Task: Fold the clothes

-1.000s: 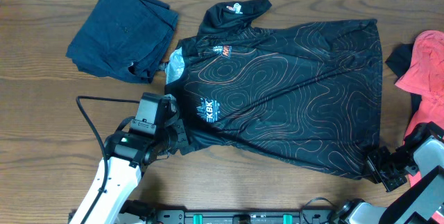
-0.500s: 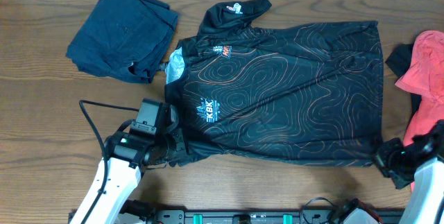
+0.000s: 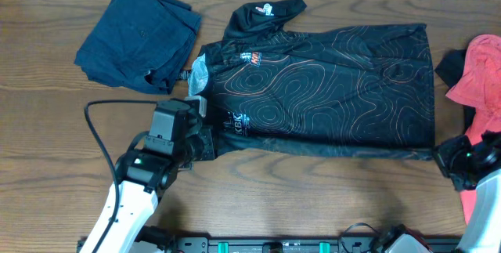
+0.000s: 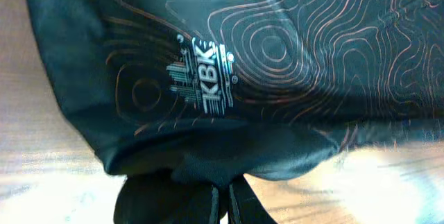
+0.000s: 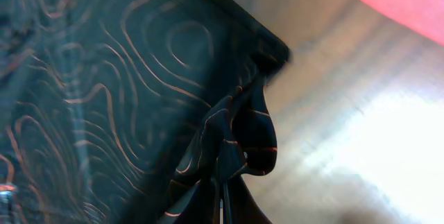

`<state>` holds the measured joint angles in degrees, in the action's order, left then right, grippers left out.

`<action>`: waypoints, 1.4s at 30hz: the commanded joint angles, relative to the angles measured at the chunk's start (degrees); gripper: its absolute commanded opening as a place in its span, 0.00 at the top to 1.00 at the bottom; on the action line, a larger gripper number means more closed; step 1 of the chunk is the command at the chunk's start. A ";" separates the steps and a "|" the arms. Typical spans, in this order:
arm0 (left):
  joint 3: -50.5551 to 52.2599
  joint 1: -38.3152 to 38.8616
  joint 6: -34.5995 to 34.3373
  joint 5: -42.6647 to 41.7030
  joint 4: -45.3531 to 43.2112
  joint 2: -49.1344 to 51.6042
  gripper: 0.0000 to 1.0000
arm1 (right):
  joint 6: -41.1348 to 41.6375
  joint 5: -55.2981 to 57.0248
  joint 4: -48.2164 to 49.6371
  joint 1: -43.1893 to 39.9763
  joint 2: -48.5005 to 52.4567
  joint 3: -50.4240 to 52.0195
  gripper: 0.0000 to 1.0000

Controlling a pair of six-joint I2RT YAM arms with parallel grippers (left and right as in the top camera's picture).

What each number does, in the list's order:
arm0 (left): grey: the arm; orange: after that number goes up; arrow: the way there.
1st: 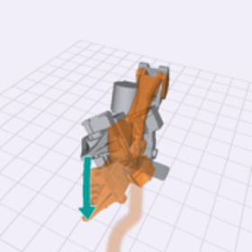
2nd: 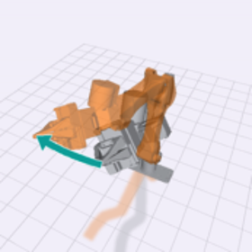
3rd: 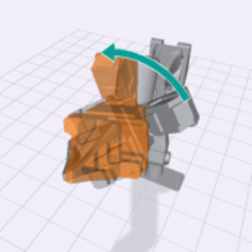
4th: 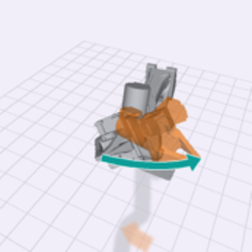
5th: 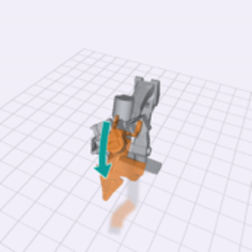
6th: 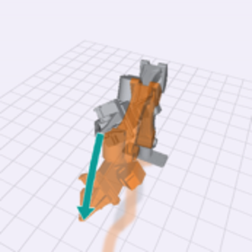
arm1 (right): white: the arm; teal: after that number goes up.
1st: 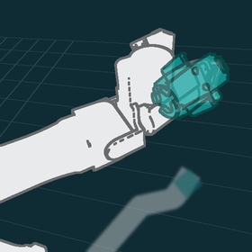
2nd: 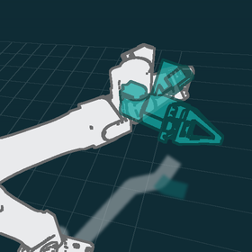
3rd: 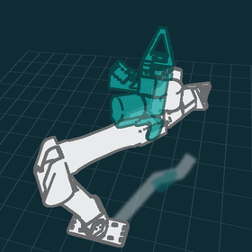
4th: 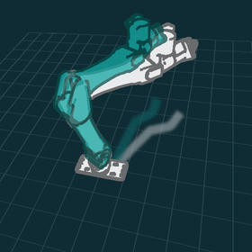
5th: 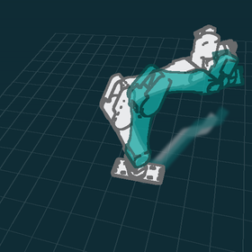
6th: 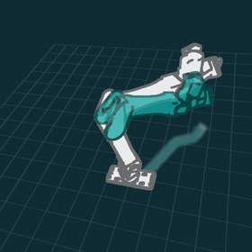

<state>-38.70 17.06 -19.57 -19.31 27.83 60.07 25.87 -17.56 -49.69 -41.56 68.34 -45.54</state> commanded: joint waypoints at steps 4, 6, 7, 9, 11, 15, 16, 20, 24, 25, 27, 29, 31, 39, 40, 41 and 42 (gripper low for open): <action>-0.66 0.17 2.73 -0.13 -6.43 4.76 0.94 | 5.07 -4.57 5.62 -0.37 5.66 -0.52 0.99; -0.66 0.17 3.41 -0.13 -8.87 5.97 0.94 | 5.95 -5.22 8.74 -0.37 7.52 -0.52 0.99; -0.66 0.17 3.50 -0.13 -9.88 6.47 0.94 | 6.49 -5.42 10.45 -0.37 8.44 -0.52 0.99; -0.66 0.17 4.09 -0.11 -12.22 7.56 0.94 | 7.93 -5.46 12.85 -0.35 9.99 -0.52 0.99; -0.66 0.17 5.05 0.37 -14.21 8.55 0.94 | 8.55 -6.12 14.84 -0.15 11.17 -0.52 0.99; -0.66 0.17 6.60 3.87 -17.35 9.90 0.94 | 10.34 -6.47 18.34 1.49 12.55 -0.52 0.99; -0.66 0.17 7.37 4.02 -18.08 10.16 0.94 | 10.51 -6.45 18.99 2.01 12.81 -0.52 0.99; -0.66 0.17 9.53 4.00 -21.44 11.58 0.94 | 11.04 -5.99 21.70 4.22 13.92 -0.52 0.99; -0.66 0.15 9.94 4.00 -24.04 13.57 0.94 | 13.14 -3.72 23.37 5.84 15.17 -0.52 0.99; -0.66 0.17 9.94 4.00 -24.46 14.05 0.94 | 13.14 -3.54 23.82 6.16 15.39 -0.52 0.99; -0.66 0.15 9.94 4.00 -24.90 14.97 0.90 | 13.14 -3.39 24.72 6.67 15.74 -0.52 0.99; -0.66 0.11 9.94 4.02 -24.90 15.67 0.69 | 13.14 -3.19 25.33 6.88 15.91 -0.52 0.99; -0.66 0.00 9.94 4.04 -24.22 15.91 0.58 | 13.14 -2.73 25.49 6.88 15.96 -0.52 0.99; -0.61 0.00 9.92 8.41 -13.09 16.02 0.45 | 13.14 -1.90 25.27 6.93 15.96 -0.52 0.99; -0.55 0.09 9.92 8.15 -12.20 16.09 0.44 | 13.14 -1.86 25.27 6.93 15.96 -0.52 0.99; -0.50 0.13 9.92 7.98 -11.50 16.28 0.45 | 13.14 -1.70 25.24 6.93 15.96 -0.52 0.99; -0.42 0.17 9.92 7.89 -10.67 16.59 0.44 | 13.14 -1.70 25.24 6.93 15.96 -0.52 0.99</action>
<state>-38.70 17.10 -10.24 -12.58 16.08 75.77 38.41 -20.36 -24.49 -35.11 84.01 -45.54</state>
